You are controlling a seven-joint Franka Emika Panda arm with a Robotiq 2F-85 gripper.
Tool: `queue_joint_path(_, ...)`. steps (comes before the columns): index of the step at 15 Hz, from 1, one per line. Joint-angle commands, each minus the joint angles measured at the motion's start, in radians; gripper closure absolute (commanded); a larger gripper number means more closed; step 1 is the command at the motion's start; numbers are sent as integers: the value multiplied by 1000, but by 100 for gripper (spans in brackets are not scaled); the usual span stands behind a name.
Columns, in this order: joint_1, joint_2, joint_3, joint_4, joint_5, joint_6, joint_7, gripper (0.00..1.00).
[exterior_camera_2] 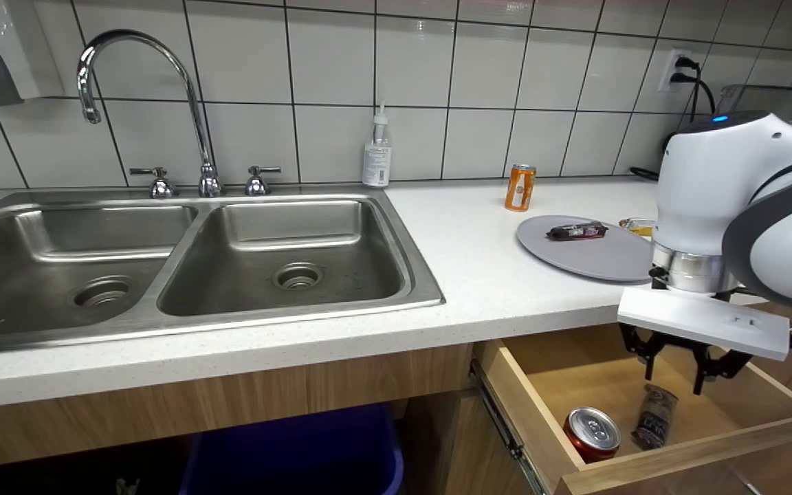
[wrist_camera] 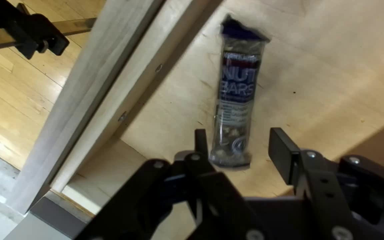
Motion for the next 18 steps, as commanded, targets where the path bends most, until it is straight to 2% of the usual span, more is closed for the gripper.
queue_joint_path(1, 35, -15, -33, 7, 13, -2, -28, 16)
queue_joint_path(3, 46, -43, -53, -6, -4, -2, -27, 1)
queue_joint_path(4, 46, -55, -59, -11, -9, -5, -36, 0)
queue_joint_path(11, 28, -161, -104, -41, -84, -26, -101, 0)
queue_joint_path(15, -12, -220, -80, -51, -98, -46, -178, 0)
queue_joint_path(18, -47, -249, -56, -39, -59, -58, -269, 0)
